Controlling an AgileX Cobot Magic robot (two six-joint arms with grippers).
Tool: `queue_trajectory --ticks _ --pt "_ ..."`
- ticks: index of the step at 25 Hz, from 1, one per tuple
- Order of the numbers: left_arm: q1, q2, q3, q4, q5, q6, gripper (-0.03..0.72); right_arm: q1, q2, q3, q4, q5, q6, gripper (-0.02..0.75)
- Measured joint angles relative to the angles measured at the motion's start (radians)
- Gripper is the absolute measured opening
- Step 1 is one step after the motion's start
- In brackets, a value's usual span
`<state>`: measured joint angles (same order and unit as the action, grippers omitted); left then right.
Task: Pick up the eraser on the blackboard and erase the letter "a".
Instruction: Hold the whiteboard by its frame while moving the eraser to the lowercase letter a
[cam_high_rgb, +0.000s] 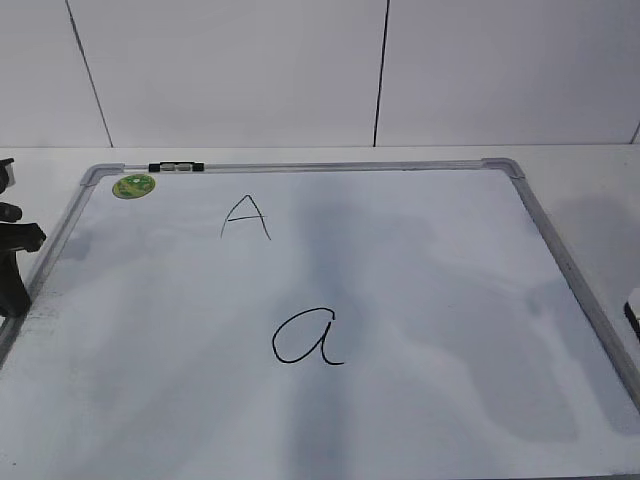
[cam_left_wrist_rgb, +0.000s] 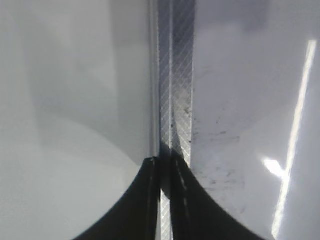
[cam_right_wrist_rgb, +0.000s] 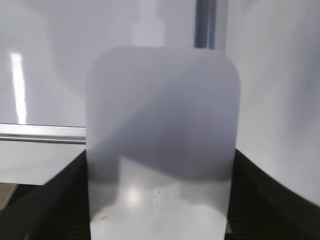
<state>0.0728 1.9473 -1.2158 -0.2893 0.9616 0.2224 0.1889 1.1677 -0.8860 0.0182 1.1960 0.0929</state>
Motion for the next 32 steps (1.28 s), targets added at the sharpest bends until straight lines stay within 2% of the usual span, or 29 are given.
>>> queue_trajectory --ticks 3,8,13,19,32 --pt "0.000 0.000 0.000 0.002 0.000 0.000 0.019 0.015 0.000 0.000 0.024 -0.016 -0.013 0.538" --pt "0.000 0.000 0.000 0.002 0.000 0.000 0.018 0.105 0.073 -0.050 0.029 -0.019 -0.015 0.538" --pt "0.000 0.000 0.000 0.002 0.002 0.000 0.018 0.220 0.215 -0.166 -0.018 -0.040 0.016 0.538" --pt "0.002 0.000 0.000 0.002 0.003 -0.001 0.018 0.315 0.383 -0.304 -0.043 -0.086 0.023 0.538" --pt "0.002 0.000 0.000 0.002 0.005 -0.001 0.018 0.410 0.628 -0.419 -0.080 -0.233 0.019 0.538"
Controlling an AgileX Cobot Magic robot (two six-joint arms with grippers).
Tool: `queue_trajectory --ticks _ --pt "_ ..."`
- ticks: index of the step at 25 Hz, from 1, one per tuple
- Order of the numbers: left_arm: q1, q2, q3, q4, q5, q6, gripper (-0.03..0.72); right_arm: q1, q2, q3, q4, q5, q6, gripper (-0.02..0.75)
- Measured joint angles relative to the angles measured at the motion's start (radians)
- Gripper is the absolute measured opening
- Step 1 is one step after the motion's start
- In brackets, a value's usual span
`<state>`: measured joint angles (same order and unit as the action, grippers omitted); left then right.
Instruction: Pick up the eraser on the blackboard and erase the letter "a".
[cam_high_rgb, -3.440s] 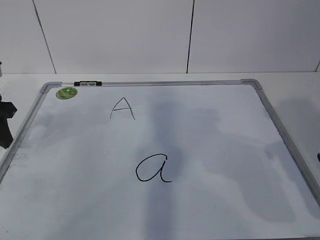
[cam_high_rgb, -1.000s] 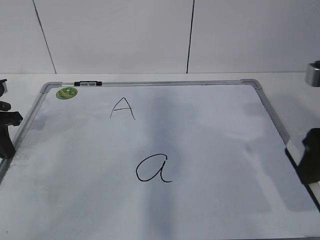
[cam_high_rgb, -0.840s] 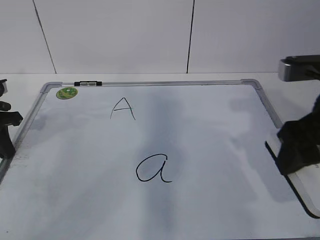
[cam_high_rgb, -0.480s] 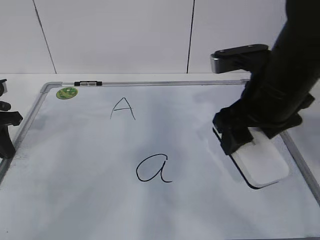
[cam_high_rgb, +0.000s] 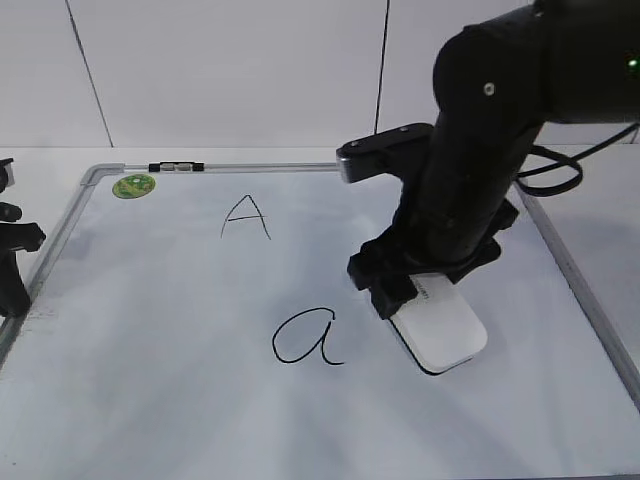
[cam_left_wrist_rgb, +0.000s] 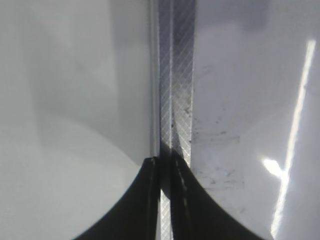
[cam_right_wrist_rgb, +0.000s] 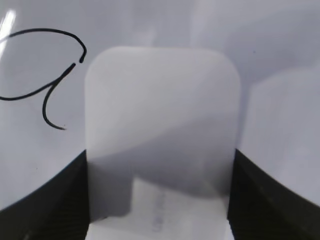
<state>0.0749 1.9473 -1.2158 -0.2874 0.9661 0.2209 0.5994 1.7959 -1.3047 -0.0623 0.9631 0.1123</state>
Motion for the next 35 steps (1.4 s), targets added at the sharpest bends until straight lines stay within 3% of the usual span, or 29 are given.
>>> queue_trajectory --ticks 7,14,24,35 --pt "0.000 0.000 0.000 0.000 0.001 0.000 0.018 0.062 0.116 -0.075 -0.030 -0.039 0.000 0.538" --pt "0.000 0.000 -0.002 0.000 0.002 0.000 0.018 0.069 0.241 -0.184 -0.030 -0.017 -0.012 0.538" --pt "0.000 0.000 -0.002 0.000 0.002 0.000 0.018 0.076 0.299 -0.277 0.146 0.053 -0.165 0.538" --pt "0.000 0.002 -0.002 0.000 0.002 0.000 0.018 0.240 0.302 -0.281 0.089 0.075 -0.183 0.538"
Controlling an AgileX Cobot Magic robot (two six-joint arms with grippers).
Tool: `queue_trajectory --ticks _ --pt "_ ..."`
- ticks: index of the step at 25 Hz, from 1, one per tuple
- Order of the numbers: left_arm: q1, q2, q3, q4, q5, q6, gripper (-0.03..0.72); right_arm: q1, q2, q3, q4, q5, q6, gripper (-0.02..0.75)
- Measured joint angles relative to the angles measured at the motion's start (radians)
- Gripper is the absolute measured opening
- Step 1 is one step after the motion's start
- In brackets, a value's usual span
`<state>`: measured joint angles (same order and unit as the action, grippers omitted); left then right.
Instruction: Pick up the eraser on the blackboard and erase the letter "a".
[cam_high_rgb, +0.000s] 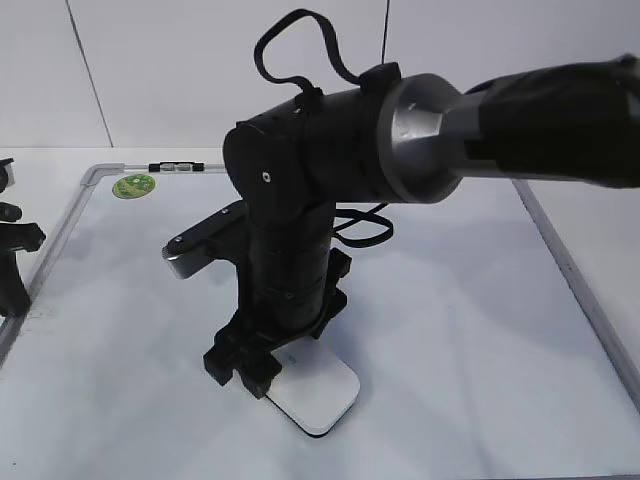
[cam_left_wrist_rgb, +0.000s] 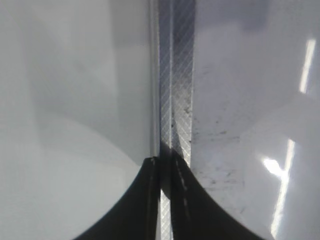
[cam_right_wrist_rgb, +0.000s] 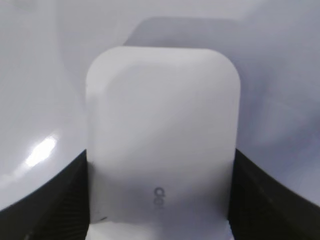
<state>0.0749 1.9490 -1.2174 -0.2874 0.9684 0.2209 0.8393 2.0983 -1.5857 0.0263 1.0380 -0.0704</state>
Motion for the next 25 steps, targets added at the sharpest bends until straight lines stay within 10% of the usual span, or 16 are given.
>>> queue_trajectory --ticks 25 --pt "0.000 0.000 0.000 0.000 0.000 0.000 0.018 -0.214 0.002 -0.007 -0.104 0.017 0.110 0.538"
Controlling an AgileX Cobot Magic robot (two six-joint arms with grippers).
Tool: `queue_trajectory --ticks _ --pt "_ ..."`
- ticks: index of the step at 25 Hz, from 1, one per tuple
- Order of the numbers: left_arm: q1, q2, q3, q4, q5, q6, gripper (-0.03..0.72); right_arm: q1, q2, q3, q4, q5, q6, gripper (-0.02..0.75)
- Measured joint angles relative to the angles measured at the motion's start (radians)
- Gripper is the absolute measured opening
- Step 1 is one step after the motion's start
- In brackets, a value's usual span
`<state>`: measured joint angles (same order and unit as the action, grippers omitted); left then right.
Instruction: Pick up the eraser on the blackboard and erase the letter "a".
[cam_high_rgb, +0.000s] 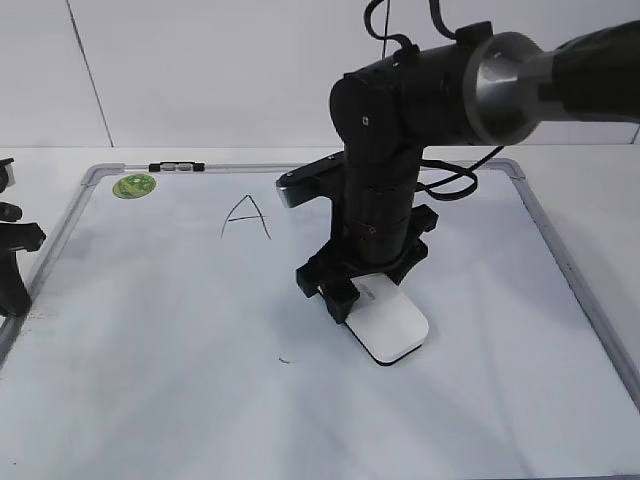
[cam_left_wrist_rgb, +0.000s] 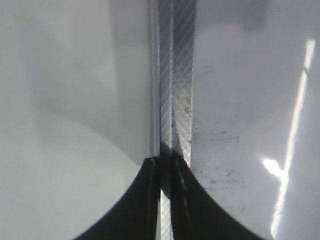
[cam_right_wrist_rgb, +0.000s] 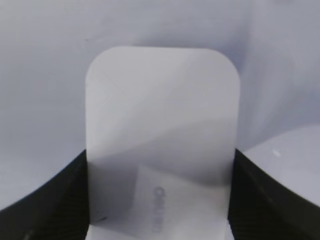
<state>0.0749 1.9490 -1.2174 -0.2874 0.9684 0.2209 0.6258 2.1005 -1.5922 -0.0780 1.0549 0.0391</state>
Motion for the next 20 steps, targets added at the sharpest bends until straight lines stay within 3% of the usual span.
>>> queue_trajectory --ticks 4,12,20 --pt "0.000 0.000 0.000 0.002 0.002 0.000 0.018 0.045 0.000 -0.002 -0.003 0.004 -0.006 0.538" --pt "0.000 0.000 0.000 0.002 0.002 0.000 0.018 0.227 0.000 -0.002 0.006 0.006 -0.011 0.538" --pt "0.000 0.000 0.000 0.002 0.002 0.000 0.018 0.251 0.000 -0.002 0.009 0.006 -0.016 0.538"
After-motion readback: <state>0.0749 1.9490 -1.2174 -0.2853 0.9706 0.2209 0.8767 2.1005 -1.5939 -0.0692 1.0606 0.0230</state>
